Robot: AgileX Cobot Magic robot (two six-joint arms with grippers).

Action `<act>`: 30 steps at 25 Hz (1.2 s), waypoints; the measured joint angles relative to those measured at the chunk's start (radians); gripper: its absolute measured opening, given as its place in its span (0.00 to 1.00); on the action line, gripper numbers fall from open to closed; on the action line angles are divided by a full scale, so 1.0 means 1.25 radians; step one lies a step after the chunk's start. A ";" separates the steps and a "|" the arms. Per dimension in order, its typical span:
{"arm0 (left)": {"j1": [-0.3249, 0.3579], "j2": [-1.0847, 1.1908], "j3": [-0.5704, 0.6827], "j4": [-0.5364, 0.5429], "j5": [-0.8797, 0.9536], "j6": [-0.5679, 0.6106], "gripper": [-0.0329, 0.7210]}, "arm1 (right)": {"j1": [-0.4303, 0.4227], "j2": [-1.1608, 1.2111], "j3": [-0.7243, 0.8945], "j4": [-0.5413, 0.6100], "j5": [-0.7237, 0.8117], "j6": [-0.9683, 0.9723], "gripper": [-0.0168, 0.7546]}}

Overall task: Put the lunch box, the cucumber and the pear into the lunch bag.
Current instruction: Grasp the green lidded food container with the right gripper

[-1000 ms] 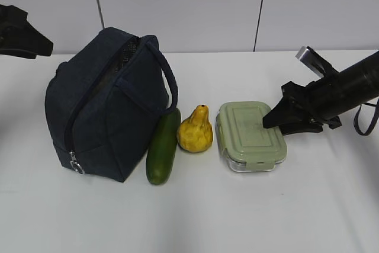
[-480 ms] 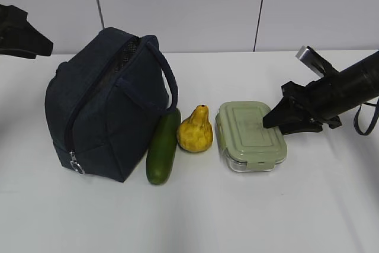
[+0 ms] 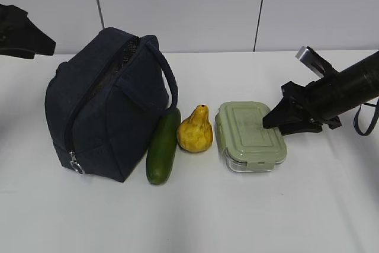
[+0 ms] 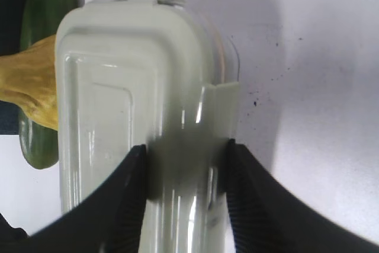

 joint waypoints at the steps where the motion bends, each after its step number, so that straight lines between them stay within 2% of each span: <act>1: 0.000 0.000 0.000 -0.002 0.000 0.000 0.50 | 0.000 0.000 0.000 0.002 0.000 0.000 0.42; 8: -0.008 0.000 0.000 -0.022 0.002 0.000 0.51 | 0.000 0.000 0.000 0.002 0.000 0.000 0.39; 12: -0.057 0.003 0.000 -0.022 -0.007 -0.001 0.51 | 0.000 0.000 0.000 0.004 0.002 0.000 0.38; 17: -0.102 0.032 0.000 -0.022 -0.030 -0.022 0.52 | 0.000 0.000 0.000 0.008 0.014 0.000 0.23; 21: -0.103 0.045 0.000 -0.021 -0.035 -0.029 0.55 | 0.000 0.000 0.000 0.012 0.026 0.000 0.19; 28: -0.103 0.048 0.000 -0.021 -0.043 -0.031 0.58 | 0.000 0.000 0.000 0.011 0.030 -0.007 0.20; 30: -0.103 0.048 0.000 -0.021 -0.043 -0.031 0.58 | 0.000 0.000 0.000 0.011 0.041 -0.023 0.30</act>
